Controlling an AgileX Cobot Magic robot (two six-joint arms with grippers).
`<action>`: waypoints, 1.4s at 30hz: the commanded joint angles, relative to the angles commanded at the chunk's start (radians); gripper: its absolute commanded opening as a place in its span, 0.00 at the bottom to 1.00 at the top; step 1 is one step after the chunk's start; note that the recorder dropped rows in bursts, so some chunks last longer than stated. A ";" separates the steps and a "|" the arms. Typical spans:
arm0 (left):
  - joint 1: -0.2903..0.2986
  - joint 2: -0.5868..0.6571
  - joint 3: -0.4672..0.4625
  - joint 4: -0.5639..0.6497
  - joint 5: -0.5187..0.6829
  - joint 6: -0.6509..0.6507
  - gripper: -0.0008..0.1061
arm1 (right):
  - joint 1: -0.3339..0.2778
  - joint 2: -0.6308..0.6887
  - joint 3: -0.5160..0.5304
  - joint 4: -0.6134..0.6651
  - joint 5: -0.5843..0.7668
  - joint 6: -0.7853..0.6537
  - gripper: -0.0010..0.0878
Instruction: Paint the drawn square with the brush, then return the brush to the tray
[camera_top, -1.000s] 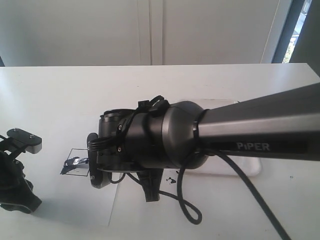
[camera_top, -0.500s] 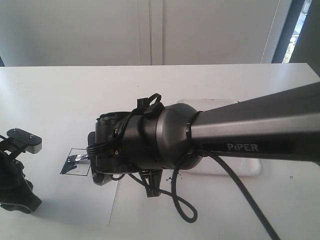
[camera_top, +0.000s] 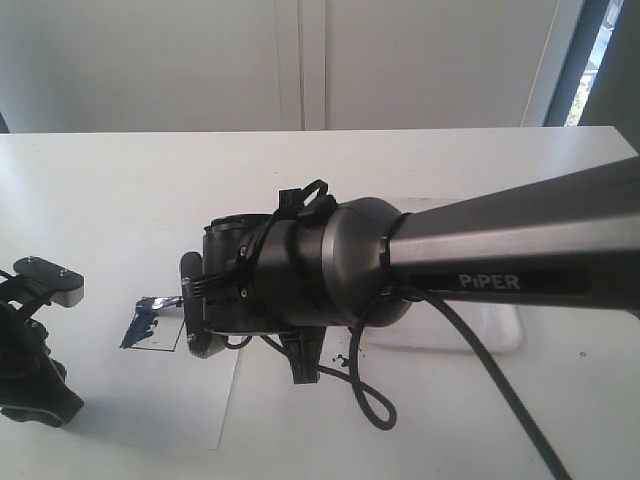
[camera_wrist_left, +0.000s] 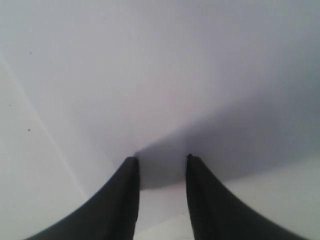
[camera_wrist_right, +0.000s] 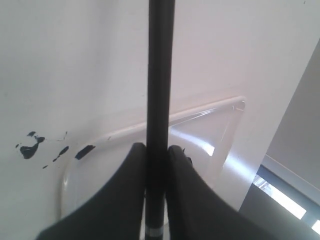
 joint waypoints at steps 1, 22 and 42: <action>0.000 0.000 0.000 0.000 0.000 0.000 0.37 | 0.000 0.000 0.000 0.000 0.000 0.000 0.01; 0.000 0.000 0.000 0.000 0.004 0.000 0.37 | 0.000 0.039 -0.005 -0.047 0.012 0.037 0.01; 0.000 0.000 -0.003 0.000 -0.002 -0.030 0.37 | -0.009 -0.004 -0.088 0.189 0.079 -0.031 0.01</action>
